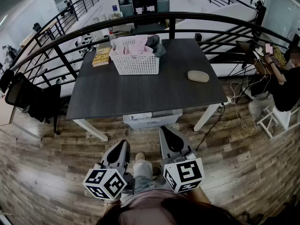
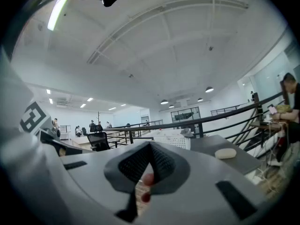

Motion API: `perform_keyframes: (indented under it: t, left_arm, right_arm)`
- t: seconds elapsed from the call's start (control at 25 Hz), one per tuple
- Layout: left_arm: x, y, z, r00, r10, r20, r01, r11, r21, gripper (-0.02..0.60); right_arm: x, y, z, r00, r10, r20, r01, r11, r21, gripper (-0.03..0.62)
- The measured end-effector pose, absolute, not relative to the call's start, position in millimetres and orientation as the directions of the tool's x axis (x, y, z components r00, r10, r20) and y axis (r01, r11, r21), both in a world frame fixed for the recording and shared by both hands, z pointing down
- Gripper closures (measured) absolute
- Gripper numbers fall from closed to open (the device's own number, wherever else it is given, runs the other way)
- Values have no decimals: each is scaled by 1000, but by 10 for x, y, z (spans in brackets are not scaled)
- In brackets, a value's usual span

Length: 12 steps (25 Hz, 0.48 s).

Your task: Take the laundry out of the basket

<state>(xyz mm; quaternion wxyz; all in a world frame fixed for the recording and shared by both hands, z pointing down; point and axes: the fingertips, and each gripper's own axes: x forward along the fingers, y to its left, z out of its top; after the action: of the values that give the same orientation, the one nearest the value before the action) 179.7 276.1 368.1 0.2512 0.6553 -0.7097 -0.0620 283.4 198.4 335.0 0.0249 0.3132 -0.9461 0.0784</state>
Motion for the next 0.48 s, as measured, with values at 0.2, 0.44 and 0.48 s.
perform_keyframes:
  t: [0.2,0.44,0.48]
  left_arm:
    - [1628,2578,3703,-5,-961,276,-894,128,429,584]
    - [1346,2244,3741,8,-959,282,-890,122,440,584]
    - [1299,2184,3747,12,-959,283,-888,119,443,584]
  right_arm:
    - [2665,1799,3363,-795,-597,106,-606,786,-120,579]
    - [2412,1508,3417,-784,-607,130,-620,776,-115,579]
    - [2367,1456,3426,-782,-609,134,-623,774,-114,579]
